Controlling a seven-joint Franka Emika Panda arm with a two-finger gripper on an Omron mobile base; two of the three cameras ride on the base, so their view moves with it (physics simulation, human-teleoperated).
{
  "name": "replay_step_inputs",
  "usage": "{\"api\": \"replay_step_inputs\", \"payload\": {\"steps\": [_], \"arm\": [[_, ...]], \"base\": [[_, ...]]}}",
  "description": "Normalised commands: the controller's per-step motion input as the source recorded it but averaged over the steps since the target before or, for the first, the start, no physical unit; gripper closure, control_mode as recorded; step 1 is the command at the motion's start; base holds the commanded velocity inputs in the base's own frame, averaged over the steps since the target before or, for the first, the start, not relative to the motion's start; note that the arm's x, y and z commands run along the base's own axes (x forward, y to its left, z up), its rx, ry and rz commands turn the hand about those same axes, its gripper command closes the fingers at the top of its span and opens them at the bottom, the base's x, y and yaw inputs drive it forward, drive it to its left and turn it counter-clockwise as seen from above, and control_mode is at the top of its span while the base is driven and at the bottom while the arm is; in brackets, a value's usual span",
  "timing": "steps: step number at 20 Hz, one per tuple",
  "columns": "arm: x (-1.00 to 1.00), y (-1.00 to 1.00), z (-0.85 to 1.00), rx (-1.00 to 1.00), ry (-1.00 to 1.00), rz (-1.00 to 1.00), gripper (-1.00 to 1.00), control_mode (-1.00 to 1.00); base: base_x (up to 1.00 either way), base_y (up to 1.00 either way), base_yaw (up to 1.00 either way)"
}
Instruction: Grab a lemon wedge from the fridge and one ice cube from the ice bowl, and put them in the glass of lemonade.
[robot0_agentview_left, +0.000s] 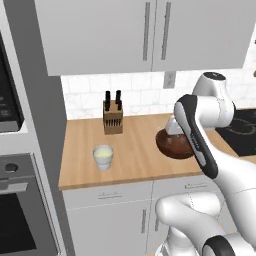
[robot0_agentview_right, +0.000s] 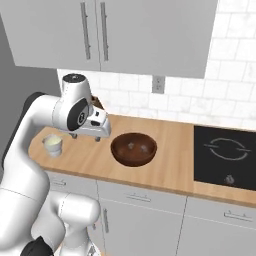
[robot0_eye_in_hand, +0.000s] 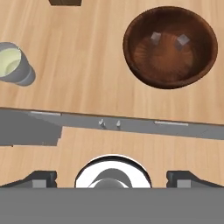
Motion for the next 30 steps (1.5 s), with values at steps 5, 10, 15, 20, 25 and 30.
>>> {"api": "replay_step_inputs", "payload": {"steps": [5,10,15,20,25,30], "arm": [[0.00,0.00,0.00,0.00,0.00,0.00,-1.00,1.00],[0.14,0.00,-0.13,0.00,-0.04,0.00,-1.00,-1.00],[0.22,-0.39,-0.38,0.00,-0.06,-0.05,-1.00,-1.00],[0.12,-0.47,-0.32,0.00,-0.03,-0.11,-1.00,-1.00],[0.15,-0.41,-0.31,0.00,0.00,-0.27,-1.00,-1.00],[0.17,-0.23,-0.16,0.02,0.00,-0.33,-1.00,-1.00]], "base": [[0.49,0.13,0.00],[0.27,0.02,0.00],[0.00,0.00,0.00],[0.00,0.00,0.00],[0.00,0.00,0.00],[0.00,0.00,0.00]]}}
